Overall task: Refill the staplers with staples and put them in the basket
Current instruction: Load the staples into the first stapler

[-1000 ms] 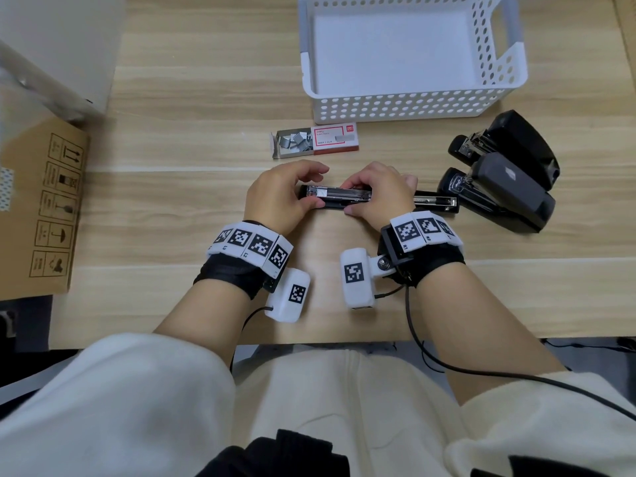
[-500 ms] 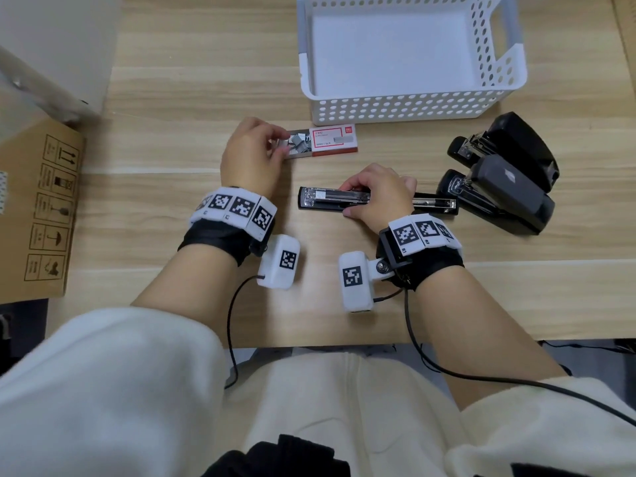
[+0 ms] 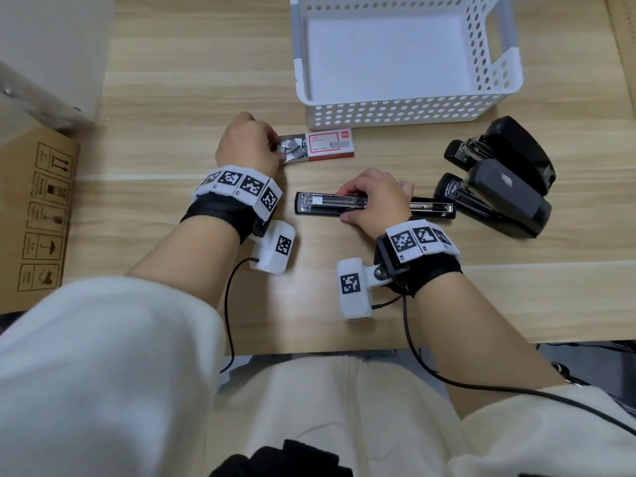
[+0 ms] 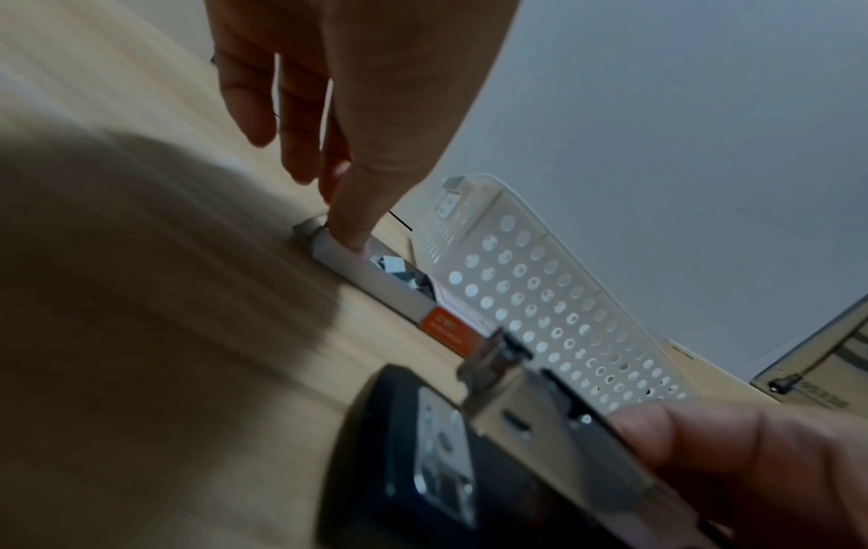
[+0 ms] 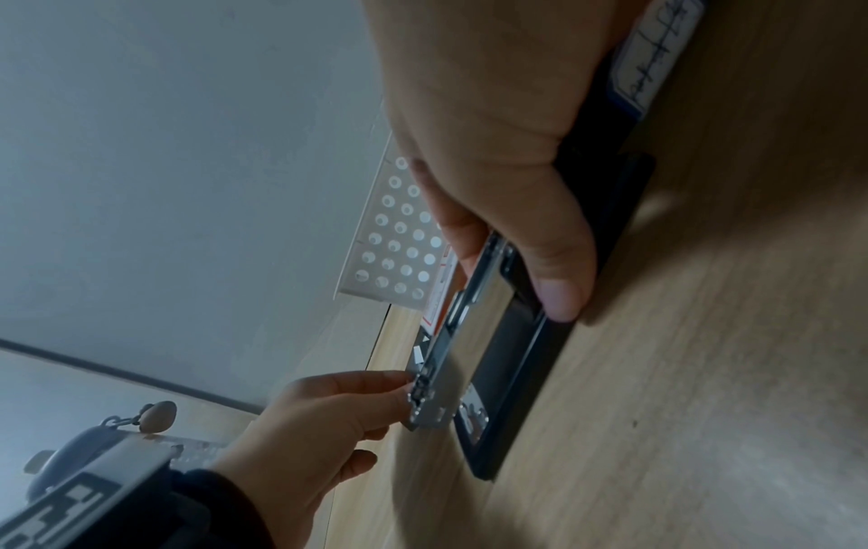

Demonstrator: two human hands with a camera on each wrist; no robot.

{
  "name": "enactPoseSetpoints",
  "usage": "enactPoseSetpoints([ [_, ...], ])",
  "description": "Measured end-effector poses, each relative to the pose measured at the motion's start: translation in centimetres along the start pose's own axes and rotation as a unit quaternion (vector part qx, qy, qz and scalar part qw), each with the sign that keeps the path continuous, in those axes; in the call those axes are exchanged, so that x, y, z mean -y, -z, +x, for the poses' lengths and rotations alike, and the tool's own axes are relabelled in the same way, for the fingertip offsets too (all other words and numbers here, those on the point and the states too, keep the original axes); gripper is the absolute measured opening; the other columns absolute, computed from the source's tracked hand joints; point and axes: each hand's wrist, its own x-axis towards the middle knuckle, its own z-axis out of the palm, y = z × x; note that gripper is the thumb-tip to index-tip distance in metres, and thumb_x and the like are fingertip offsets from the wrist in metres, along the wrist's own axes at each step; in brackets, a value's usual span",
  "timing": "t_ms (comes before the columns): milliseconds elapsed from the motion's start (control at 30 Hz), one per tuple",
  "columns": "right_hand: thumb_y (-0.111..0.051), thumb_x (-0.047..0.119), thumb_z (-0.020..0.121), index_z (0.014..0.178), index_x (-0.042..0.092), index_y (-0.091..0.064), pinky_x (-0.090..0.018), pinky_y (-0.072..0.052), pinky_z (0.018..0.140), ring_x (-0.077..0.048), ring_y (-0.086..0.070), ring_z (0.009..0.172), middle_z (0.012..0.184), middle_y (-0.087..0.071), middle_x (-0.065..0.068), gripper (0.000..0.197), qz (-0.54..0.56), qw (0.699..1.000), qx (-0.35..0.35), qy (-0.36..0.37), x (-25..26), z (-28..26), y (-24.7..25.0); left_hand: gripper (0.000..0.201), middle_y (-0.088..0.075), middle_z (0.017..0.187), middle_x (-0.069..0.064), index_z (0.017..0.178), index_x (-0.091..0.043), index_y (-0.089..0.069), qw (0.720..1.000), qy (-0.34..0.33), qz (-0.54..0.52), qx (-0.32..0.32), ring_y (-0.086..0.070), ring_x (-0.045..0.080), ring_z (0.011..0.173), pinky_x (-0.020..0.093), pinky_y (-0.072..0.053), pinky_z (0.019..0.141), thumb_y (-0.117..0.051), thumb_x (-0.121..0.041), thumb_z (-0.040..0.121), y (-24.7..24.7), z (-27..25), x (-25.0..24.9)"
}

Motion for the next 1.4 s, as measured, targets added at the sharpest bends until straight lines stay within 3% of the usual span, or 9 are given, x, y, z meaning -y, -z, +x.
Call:
enactPoseSetpoints([
  [333, -0.078, 0.027, 0.069, 0.099, 0.034, -0.067, -0.031, -0.007, 0.065, -0.014, -0.047, 0.11, 0.108, -0.058, 0.009, 0.033, -0.002, 1.0, 0.002, -0.002, 0.0, 0.1, 0.0, 0.021, -0.055, 0.113, 0.005, 0.092, -0.016, -0.068, 0.998, 0.017, -0.05, -0.028, -0.054, 0.025, 0.103, 0.031, -0.04, 0.075, -0.072, -0.029, 0.075, 0.6, -0.4, 0.0],
  [467, -0.078, 0.027, 0.068, 0.098, 0.033, -0.067, -0.031, -0.008, 0.065, -0.014, -0.047, 0.11, 0.107, -0.057, 0.01, 0.032, 0.0, 1.0, 0.002, -0.005, 0.1, 0.1, -0.1, 0.017, -0.063, 0.083, -0.001, 0.082, -0.017, -0.062, 0.979, 0.008, -0.196, -0.055, -0.058, 0.013, 0.076, 0.023, -0.044, 0.072, -0.07, -0.031, 0.077, 1.3, -1.4, 0.1],
  [533, -0.078, 0.027, 0.068, 0.097, 0.033, -0.067, -0.03, -0.008, 0.065, -0.013, -0.047, 0.11, 0.106, -0.057, 0.01, 0.032, 0.002, 1.0, 0.002, -0.007, 0.1, 0.1, 0.0, 0.016, -0.063, 0.073, 0.0, 0.076, -0.017, -0.058, 0.932, 0.032, -0.359, -0.03, -0.061, 0.01, 0.067, 0.019, -0.049, 0.066, -0.072, -0.025, 0.076, 1.6, -2.2, 0.0],
  [600, -0.079, 0.027, 0.068, 0.097, 0.034, -0.067, -0.03, -0.008, 0.066, -0.013, -0.047, 0.111, 0.106, -0.057, 0.009, 0.032, 0.002, 1.0, 0.003, -0.008, 0.1, 0.1, -0.1, 0.016, -0.066, 0.068, 0.003, 0.073, -0.014, -0.056, 0.847, 0.07, -0.526, 0.012, -0.066, 0.011, 0.066, 0.02, -0.051, 0.059, -0.071, -0.015, 0.078, 1.7, -3.0, -0.3],
  [700, -0.079, 0.026, 0.068, 0.097, 0.033, -0.067, -0.03, -0.008, 0.066, -0.014, -0.047, 0.11, 0.106, -0.058, 0.009, 0.033, 0.004, 1.0, 0.0, -0.008, 0.1, 0.0, -0.1, 0.017, -0.07, 0.064, -0.001, 0.071, -0.013, -0.055, 0.738, 0.141, -0.659, 0.043, -0.067, 0.006, 0.063, 0.012, -0.05, 0.052, -0.067, -0.007, 0.081, 1.8, -4.3, -1.0],
  [800, -0.079, 0.026, 0.067, 0.097, 0.033, -0.067, -0.031, -0.009, 0.067, -0.014, -0.047, 0.11, 0.107, -0.058, 0.008, 0.033, 0.005, 1.0, -0.002, -0.008, 0.1, 0.0, -0.1, 0.012, -0.07, 0.063, -0.002, 0.072, -0.011, -0.059, 0.687, 0.168, -0.705, 0.046, -0.065, 0.003, 0.058, 0.009, -0.05, 0.051, -0.065, -0.008, 0.082, 1.4, -4.9, -1.1],
  [900, -0.079, 0.026, 0.067, 0.098, 0.033, -0.067, -0.031, -0.008, 0.066, -0.014, -0.047, 0.11, 0.107, -0.058, 0.008, 0.034, 0.003, 1.0, -0.002, -0.007, 0.1, 0.0, -0.1, 0.013, -0.068, 0.058, -0.004, 0.077, -0.01, -0.06, 0.693, 0.175, -0.697, 0.055, -0.061, 0.001, 0.05, 0.008, -0.048, 0.048, -0.061, -0.019, 0.087, 1.1, -5.4, -1.0],
  [1033, -0.079, 0.026, 0.067, 0.098, 0.033, -0.067, -0.03, -0.009, 0.066, -0.014, -0.047, 0.11, 0.106, -0.058, 0.008, 0.034, 0.006, 1.0, -0.002, -0.005, 0.1, 0.0, 0.0, 0.021, -0.061, 0.05, -0.008, 0.082, -0.014, -0.062, 0.731, 0.168, -0.66, 0.052, -0.051, 0.001, 0.042, 0.009, -0.044, 0.043, -0.053, -0.031, 0.091, 0.8, -5.7, -0.6],
  [1400, -0.079, 0.026, 0.068, 0.098, 0.032, -0.067, -0.031, -0.011, 0.07, -0.015, -0.047, 0.112, 0.108, -0.057, 0.008, 0.033, 0.006, 1.0, -0.003, -0.006, 0.1, 0.0, -0.1, 0.003, -0.067, 0.058, -0.001, 0.084, -0.01, -0.059, 0.724, 0.158, -0.668, 0.075, -0.062, 0.004, 0.053, 0.011, -0.052, 0.053, -0.061, -0.011, 0.086, 0.7, -5.8, -0.7],
])
